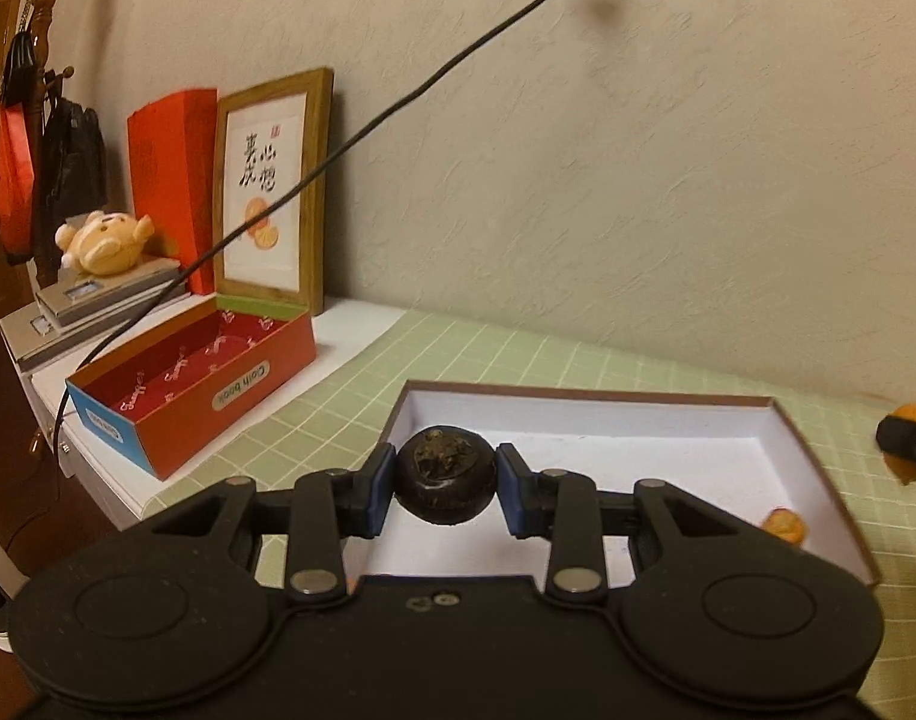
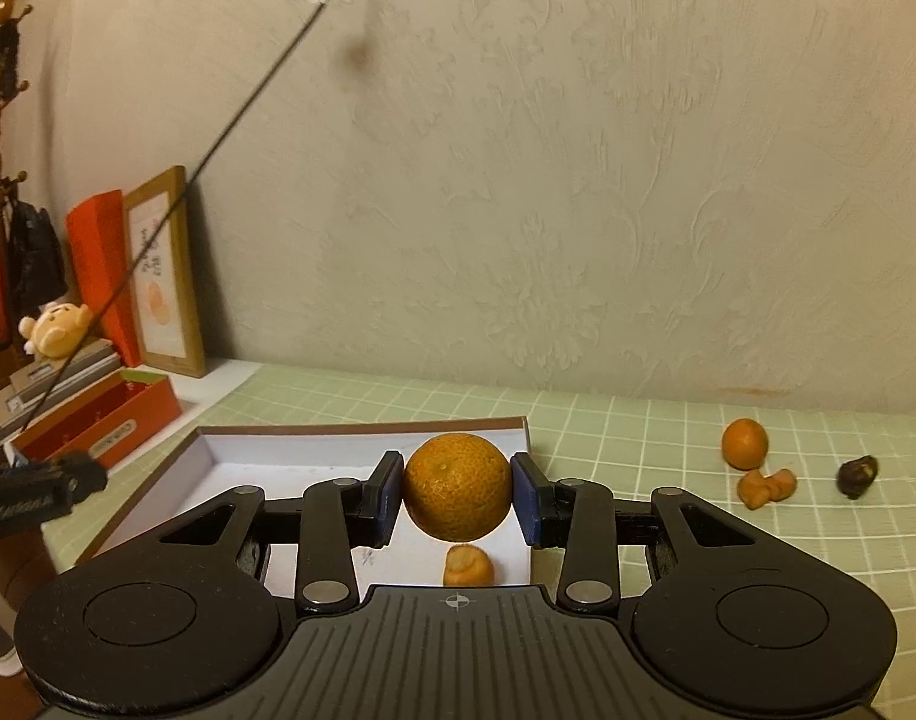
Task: Organize fruits
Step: 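Carry the dark fruit with the left tool while the right tool carries the orange to the box, then open the right tool to drop the orange into the box while the left tool releases the dark fruit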
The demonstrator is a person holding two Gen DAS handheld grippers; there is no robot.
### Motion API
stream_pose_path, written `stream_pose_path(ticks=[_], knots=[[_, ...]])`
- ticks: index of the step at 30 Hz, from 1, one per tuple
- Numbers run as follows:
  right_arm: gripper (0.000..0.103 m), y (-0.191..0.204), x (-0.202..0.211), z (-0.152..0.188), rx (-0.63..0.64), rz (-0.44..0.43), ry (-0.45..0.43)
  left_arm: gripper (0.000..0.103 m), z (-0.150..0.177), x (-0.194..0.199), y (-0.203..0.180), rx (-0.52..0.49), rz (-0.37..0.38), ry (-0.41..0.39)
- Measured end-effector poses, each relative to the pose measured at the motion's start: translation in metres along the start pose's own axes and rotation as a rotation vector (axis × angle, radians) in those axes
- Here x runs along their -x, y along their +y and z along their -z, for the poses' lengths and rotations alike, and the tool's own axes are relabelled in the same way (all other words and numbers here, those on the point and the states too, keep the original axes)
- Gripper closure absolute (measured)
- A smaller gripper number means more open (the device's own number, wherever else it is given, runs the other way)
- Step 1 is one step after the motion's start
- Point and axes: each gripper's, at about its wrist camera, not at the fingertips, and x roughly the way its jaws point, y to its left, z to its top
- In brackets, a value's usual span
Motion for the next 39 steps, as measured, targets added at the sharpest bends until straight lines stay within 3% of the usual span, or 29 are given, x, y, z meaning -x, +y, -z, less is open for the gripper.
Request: stream_pose_path(ticks=[9, 11, 13, 18, 26, 31, 39], knots=[[0.064, 0.000, -0.062, -0.001, 0.008, 0.010, 0.072, 0.074, -0.001, -0.043, 0.001, -0.004, 0.004, 0.074], [0.058, 0.001, -0.075, 0.000, 0.013, 0.023, 0.092, 0.065, 0.000, -0.054, -0.001, -0.012, 0.005, 0.102], [0.042, 0.002, -0.081, -0.001, 0.025, 0.031, 0.083, 0.027, -0.001, -0.059, -0.001, 0.002, -0.014, 0.108], [0.029, 0.003, -0.069, -0.005, 0.029, 0.031, 0.012, 0.007, -0.010, -0.044, -0.003, -0.006, -0.031, 0.028], [0.013, 0.010, -0.061, -0.004, 0.050, 0.001, 0.016, 0.006, -0.010, -0.038, -0.016, -0.070, -0.033, 0.003], [0.011, 0.009, -0.056, -0.005, 0.040, -0.002, 0.015, 0.006, -0.010, -0.032, -0.017, -0.083, -0.041, -0.011], [0.000, -0.004, -0.034, -0.009, 0.011, 0.010, -0.024, 0.006, -0.015, -0.009, -0.018, -0.082, -0.049, -0.051]])
